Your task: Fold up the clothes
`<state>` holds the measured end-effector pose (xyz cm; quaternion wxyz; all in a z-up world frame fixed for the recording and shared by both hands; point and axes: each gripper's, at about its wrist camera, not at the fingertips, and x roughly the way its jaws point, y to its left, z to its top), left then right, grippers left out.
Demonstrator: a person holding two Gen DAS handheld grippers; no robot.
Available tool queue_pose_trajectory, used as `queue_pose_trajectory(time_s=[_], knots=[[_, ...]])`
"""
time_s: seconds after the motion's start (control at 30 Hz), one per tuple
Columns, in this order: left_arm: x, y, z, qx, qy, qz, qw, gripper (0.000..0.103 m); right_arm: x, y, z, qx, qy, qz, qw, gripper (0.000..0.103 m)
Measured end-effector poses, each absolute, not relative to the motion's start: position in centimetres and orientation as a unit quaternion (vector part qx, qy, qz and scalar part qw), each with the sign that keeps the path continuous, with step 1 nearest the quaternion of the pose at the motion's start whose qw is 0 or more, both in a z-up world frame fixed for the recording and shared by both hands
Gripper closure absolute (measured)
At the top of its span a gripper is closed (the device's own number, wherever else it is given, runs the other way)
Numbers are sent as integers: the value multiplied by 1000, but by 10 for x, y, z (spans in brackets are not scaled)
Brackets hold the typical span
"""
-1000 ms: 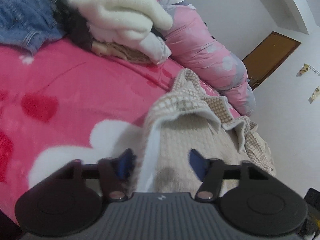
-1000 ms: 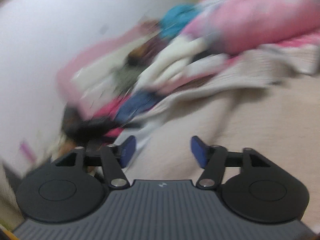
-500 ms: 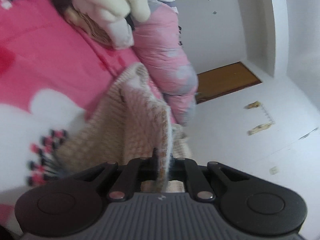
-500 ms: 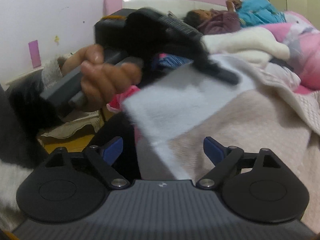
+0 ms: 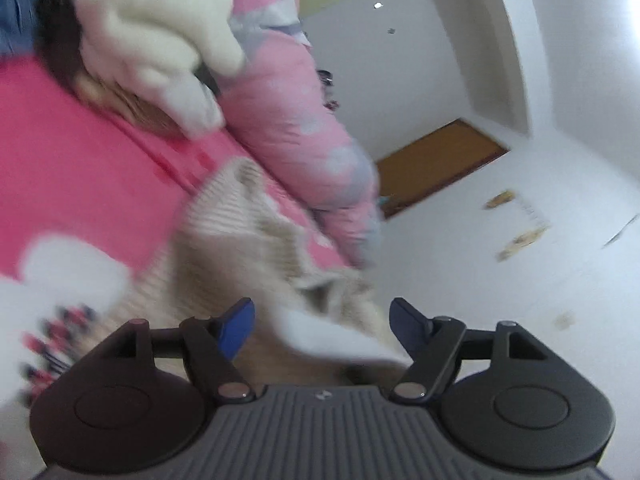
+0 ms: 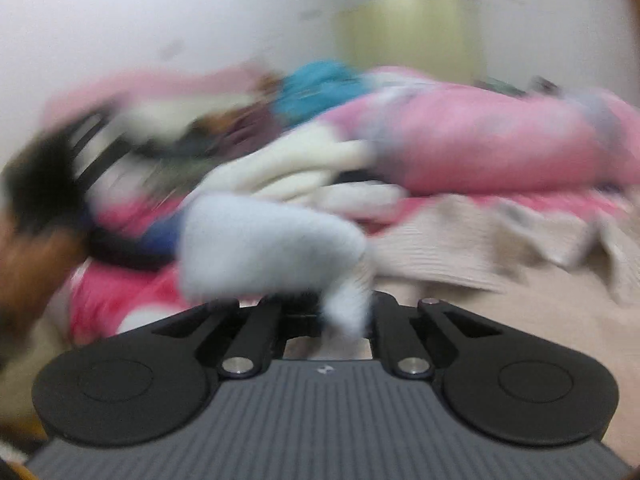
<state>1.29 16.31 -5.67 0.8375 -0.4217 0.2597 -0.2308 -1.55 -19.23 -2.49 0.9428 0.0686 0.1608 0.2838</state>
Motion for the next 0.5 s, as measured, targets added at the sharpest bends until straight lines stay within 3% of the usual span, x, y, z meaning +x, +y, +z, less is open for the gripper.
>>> queue_pose_trajectory(time_s=[0.17, 0.23, 0.37, 0.4, 0.43, 0.47, 0.5], knots=[[11, 146, -74, -290, 330, -126, 889, 25, 12, -280, -59, 201, 182, 173, 947, 101], [9, 142, -86, -249, 365, -74, 894, 18, 18, -308, -79, 242, 192, 131, 942, 101], [3, 147, -106, -295, 371, -50, 879, 18, 19, -339, -124, 320, 216, 94, 918, 101], [2, 147, -107, -303, 366, -46, 879, 21, 18, -341, -134, 333, 215, 94, 913, 103], [2, 145, -108, -307, 363, -46, 879, 34, 17, -340, -139, 332, 209, 97, 915, 103], [5, 140, -108, -306, 365, -45, 878, 40, 18, -338, -138, 321, 205, 99, 919, 103], [8, 135, -109, -305, 367, -45, 878, 56, 20, -335, -138, 310, 202, 100, 924, 102]])
